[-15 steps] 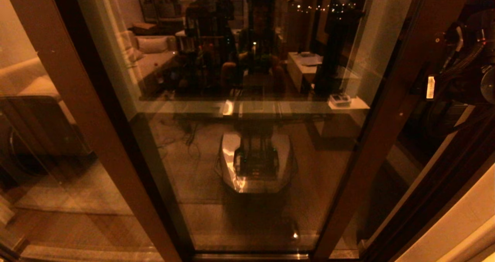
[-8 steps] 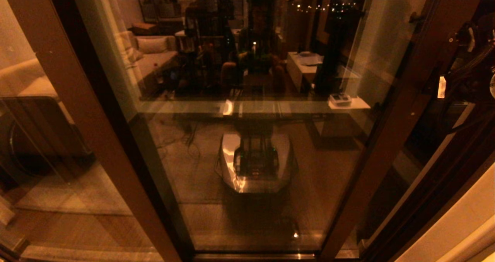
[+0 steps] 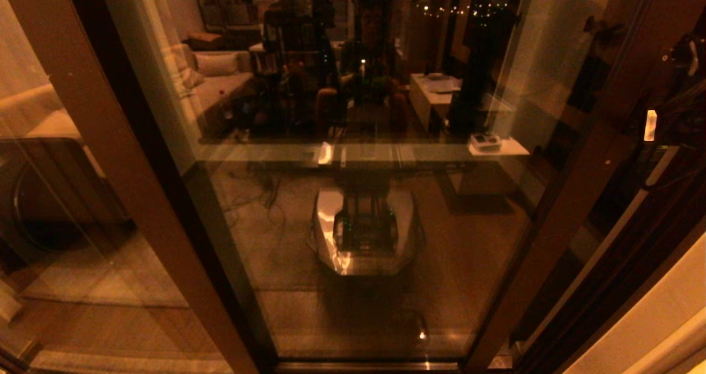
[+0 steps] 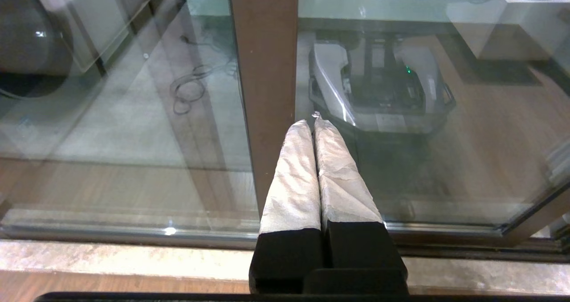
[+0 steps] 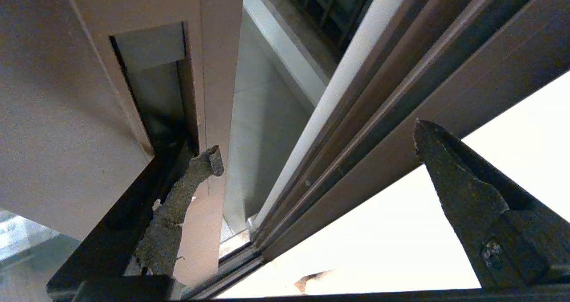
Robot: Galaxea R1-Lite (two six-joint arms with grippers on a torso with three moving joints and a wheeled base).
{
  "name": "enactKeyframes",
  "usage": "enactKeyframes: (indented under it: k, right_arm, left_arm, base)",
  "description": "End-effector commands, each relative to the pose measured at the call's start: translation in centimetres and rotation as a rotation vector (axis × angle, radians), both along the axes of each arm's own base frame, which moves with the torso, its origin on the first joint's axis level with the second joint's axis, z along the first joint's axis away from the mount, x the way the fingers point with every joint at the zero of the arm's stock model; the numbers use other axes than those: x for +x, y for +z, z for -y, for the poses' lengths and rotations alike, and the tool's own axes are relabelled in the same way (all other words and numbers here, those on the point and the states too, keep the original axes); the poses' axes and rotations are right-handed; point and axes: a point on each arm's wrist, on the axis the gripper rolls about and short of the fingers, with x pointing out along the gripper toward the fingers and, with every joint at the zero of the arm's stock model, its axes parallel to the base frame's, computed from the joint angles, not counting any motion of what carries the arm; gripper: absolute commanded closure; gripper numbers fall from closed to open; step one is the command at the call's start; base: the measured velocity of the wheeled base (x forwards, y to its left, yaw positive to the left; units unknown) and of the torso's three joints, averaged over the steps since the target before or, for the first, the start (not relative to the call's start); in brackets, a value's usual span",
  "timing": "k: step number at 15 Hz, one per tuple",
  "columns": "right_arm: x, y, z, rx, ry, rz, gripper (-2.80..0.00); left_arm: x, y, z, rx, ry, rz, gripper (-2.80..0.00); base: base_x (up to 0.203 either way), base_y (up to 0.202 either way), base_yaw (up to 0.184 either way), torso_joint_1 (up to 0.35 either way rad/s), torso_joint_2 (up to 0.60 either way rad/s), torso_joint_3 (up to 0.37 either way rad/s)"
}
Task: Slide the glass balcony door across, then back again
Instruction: Close the slid door
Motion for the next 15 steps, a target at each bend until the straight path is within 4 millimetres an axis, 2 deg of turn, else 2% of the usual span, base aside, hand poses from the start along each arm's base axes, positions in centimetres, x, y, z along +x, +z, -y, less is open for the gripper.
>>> enactKeyframes:
  k: [1,5,15]
  right_arm:
    - [-0.3,0.2,0.3,-0.001,-0.009,0.008,-2.80]
    - [-0.4,0.2,1.2,0.003,-0.015,0.006,-2.80]
    - [-0.4,0.3,2.2,-0.007,-0.029,0.009,-2.80]
  left_arm:
    - [0.0,0.0,0.0,0.000,0.001,0.000,0.00]
    - [0.0,0.0,0.0,0.000,0.001,0.000,0.00]
    - [0.0,0.0,0.0,0.000,0.001,0.000,0.00]
  base:
    - [0.000,0.000,0.000,0.000,0.00,0.000]
    - [0.000,0.000,0.000,0.000,0.00,0.000]
    - [0.000,0.000,0.000,0.000,0.00,0.000]
